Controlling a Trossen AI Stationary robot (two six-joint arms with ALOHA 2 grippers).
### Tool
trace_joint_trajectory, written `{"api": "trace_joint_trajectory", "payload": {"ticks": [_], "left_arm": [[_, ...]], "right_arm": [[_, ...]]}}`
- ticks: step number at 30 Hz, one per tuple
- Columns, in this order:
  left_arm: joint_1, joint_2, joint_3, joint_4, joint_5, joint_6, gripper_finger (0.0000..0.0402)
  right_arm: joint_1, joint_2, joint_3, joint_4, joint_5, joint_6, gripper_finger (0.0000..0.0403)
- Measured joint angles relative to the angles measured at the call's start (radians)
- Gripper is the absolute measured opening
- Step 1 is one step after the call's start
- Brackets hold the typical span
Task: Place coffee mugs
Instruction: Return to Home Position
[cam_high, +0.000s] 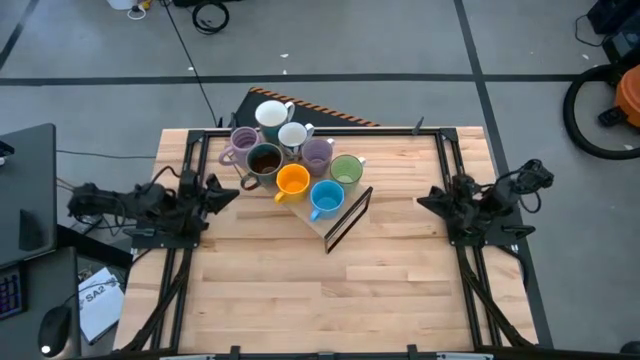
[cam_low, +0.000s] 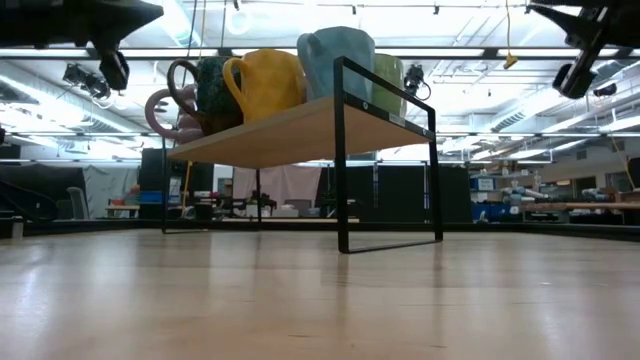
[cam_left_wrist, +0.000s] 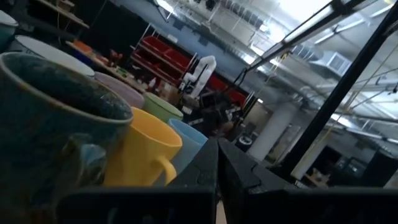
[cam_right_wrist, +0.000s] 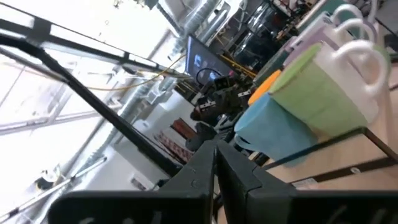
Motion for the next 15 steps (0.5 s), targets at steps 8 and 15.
{"api": "trace_joint_trajectory", "payload": {"ticks": [8,15], "left_arm": [[0.000,-0.103,-0.160,0.119,-0.014,-0.057,0.0007],[0.001,-0.132,-0.194,0.085,-0.044,-0.084,0.0007]], "right_arm": [[0.000,0.000,-0.077,0.101,0.002,-0.004,0.0010],[0.000,0.002,-0.129,0.088,0.077,0.089,0.0011]]}}
